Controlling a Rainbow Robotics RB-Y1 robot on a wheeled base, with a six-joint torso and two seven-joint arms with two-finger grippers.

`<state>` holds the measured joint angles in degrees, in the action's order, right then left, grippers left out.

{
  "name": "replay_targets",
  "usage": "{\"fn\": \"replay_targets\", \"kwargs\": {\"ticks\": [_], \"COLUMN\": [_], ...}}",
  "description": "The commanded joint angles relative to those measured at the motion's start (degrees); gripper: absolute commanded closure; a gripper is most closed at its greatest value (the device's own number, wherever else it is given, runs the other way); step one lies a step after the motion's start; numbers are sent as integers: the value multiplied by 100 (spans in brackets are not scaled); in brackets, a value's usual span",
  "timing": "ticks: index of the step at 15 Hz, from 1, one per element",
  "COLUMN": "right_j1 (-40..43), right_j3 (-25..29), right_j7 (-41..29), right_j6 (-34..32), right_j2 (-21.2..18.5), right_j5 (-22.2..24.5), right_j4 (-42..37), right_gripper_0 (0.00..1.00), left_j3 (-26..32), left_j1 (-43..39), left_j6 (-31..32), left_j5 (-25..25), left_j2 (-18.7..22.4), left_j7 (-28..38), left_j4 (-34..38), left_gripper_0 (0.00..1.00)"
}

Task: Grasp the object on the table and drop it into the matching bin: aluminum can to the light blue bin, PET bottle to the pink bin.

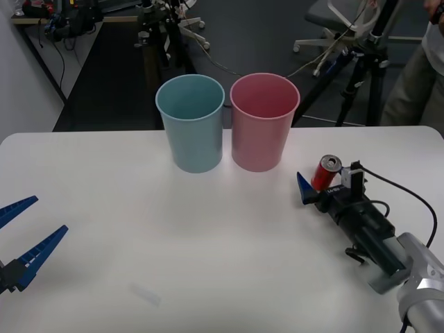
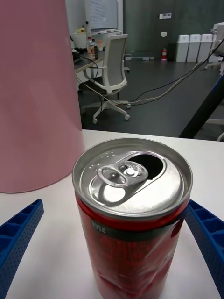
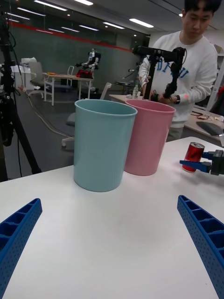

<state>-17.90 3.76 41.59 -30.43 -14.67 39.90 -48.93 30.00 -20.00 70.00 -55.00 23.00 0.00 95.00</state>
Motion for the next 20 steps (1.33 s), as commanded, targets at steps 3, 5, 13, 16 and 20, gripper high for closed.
{"fn": "replay_targets", "kwargs": {"ticks": [3,5,13,16,20], "right_j1": [-126,-126,-117,-117,-100], "right_j3": [11,11,11,11,11], "right_j7": [-28,-28,16,16,7], "right_j6": [10,19,-16,-25,-69], "right_j2": [-18,-18,-18,-18,-27], "right_j5": [0,9,9,9,9], "right_j4": [120,111,120,120,111], "right_gripper_0": [0,0,100,100,100], "left_j3": [0,0,0,0,0], "left_j1": [0,0,0,0,0], "left_j6": [0,0,0,0,0], "left_j5": [0,0,0,0,0], "left_j2": [0,0,0,0,0], "left_j7": [0,0,0,0,0], "left_j4": [0,0,0,0,0], "left_gripper_0": [0,0,0,0,0]}}
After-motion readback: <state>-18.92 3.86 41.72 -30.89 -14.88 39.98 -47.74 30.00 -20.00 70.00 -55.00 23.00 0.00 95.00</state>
